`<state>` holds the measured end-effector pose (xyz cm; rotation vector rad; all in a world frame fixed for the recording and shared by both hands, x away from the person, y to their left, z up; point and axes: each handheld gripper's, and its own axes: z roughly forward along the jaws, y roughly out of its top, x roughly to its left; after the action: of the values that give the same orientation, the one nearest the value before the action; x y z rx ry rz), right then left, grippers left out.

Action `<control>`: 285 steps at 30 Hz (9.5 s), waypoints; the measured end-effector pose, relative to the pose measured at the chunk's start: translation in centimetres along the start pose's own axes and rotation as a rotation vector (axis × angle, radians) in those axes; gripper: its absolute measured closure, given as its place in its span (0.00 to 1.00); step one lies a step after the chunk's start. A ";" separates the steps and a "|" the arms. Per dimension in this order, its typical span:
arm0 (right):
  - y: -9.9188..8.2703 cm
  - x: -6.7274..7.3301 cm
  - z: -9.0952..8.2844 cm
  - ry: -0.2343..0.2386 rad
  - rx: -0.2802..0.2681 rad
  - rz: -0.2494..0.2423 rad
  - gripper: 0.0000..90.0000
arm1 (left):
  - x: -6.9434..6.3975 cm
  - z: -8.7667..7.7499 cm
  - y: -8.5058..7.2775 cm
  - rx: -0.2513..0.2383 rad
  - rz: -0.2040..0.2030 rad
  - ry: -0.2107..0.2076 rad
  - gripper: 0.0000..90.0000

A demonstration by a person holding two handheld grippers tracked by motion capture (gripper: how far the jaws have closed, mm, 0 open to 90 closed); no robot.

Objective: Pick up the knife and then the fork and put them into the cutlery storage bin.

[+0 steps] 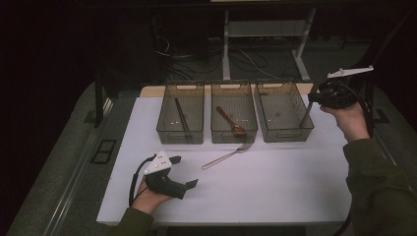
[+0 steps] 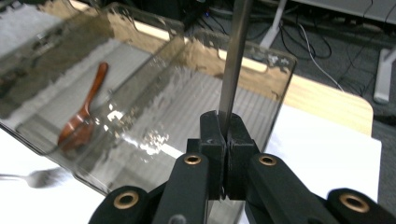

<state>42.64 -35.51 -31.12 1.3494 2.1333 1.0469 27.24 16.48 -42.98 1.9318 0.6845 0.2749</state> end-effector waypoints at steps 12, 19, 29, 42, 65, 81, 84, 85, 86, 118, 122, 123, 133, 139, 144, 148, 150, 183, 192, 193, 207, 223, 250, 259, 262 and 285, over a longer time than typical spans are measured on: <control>-1.8 -0.9 1.1 -0.002 0.098 -0.005 0.97 | -0.1 0.1 0.0 0.006 0.002 -0.008 0.00; -1.4 -0.4 2.2 0.004 0.102 -0.022 0.97 | 0.0 0.1 0.0 0.004 0.001 -0.010 0.00; -0.9 -0.1 4.8 -0.004 0.052 -0.011 0.97 | -0.1 0.1 0.0 0.004 0.003 -0.013 0.00; 0.8 1.3 9.6 -0.010 0.141 -0.072 0.97 | -0.1 0.1 0.2 -0.006 0.003 -0.020 0.00; 0.6 2.0 11.1 0.073 0.158 -0.042 0.58 | 0.0 0.1 0.2 0.005 0.005 -0.030 0.00; -2.7 5.2 2.9 0.179 -0.031 -0.059 0.35 | 0.0 0.2 0.1 0.020 0.006 -0.025 0.00; -4.1 6.0 1.9 0.207 -0.044 -0.065 0.33 | 0.0 0.3 0.0 0.024 0.003 -0.028 0.00; -4.6 6.3 1.6 0.220 -0.047 -0.067 0.32 | 0.0 0.3 0.0 0.026 0.002 -0.028 0.00; -5.0 6.6 1.4 0.232 -0.049 -0.064 0.30 | 0.0 0.3 0.0 0.029 0.001 -0.030 0.00; -18.0 11.5 -0.7 0.256 -0.070 -0.052 0.13 | 0.1 2.2 2.2 0.089 0.027 -0.020 0.28; -18.1 11.5 -0.9 0.252 -0.078 -0.057 0.13 | 0.3 3.4 3.2 0.102 0.038 -0.017 0.49; -18.1 11.5 -0.9 0.251 -0.078 -0.060 0.13 | 0.4 3.8 3.4 0.103 0.039 -0.023 0.51; -18.3 11.6 -0.5 0.251 -0.053 -0.072 0.13 | 1.2 9.3 4.8 0.174 0.055 -0.068 0.68; -18.4 11.4 -0.5 0.251 -0.051 -0.071 0.13 | 1.5 12.4 5.3 0.218 0.056 -0.088 0.75; -18.4 11.3 -0.5 0.253 -0.051 -0.074 0.13 | 1.2 14.0 5.7 0.255 0.076 -0.084 0.80; -18.5 11.3 -0.5 0.255 -0.050 -0.077 0.13 | 1.3 14.7 5.6 0.269 0.075 -0.090 0.84; -18.5 11.3 -0.5 0.255 -0.049 -0.078 0.13 | 1.3 15.0 5.5 0.276 0.075 -0.099 0.85; -18.4 11.3 -0.6 0.238 -0.053 -0.085 0.13 | -0.1 10.9 8.2 0.101 0.067 -0.149 0.94; -16.4 12.1 -0.8 0.306 -0.064 -0.047 0.15 | -2.4 9.2 8.7 0.062 0.110 -0.181 0.94; -15.9 12.4 -0.8 0.326 -0.066 -0.034 0.16 | -2.8 9.1 8.7 0.059 0.114 -0.180 0.94; -10.1 16.4 1.2 0.481 -0.182 0.047 0.62 | -5.5 8.8 8.1 0.081 0.146 -0.139 0.94; -8.5 17.5 3.0 0.545 -0.203 0.084 0.95 | -5.0 9.1 7.9 0.068 0.119 -0.122 0.93; -6.7 10.9 -0.1 0.385 -0.229 0.074 0.95 | -0.5 1.0 1.5 0.030 0.032 -0.052 0.50; -6.6 9.4 -0.6 0.361 -0.227 0.087 0.95 | -0.4 -0.4 -0.3 0.021 0.040 -0.005 0.24; -6.3 8.9 -0.9 0.344 -0.222 0.084 0.95 | -0.1 -0.6 -0.4 0.011 0.026 0.011 0.14; -1.2 2.7 -4.4 0.191 -0.278 0.089 0.95 | -0.1 0.1 -0.5 0.048 0.002 0.019 0.00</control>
<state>37.76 -35.03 -29.06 1.2621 1.9776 1.5001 27.07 16.50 -43.44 1.9779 0.7078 0.2810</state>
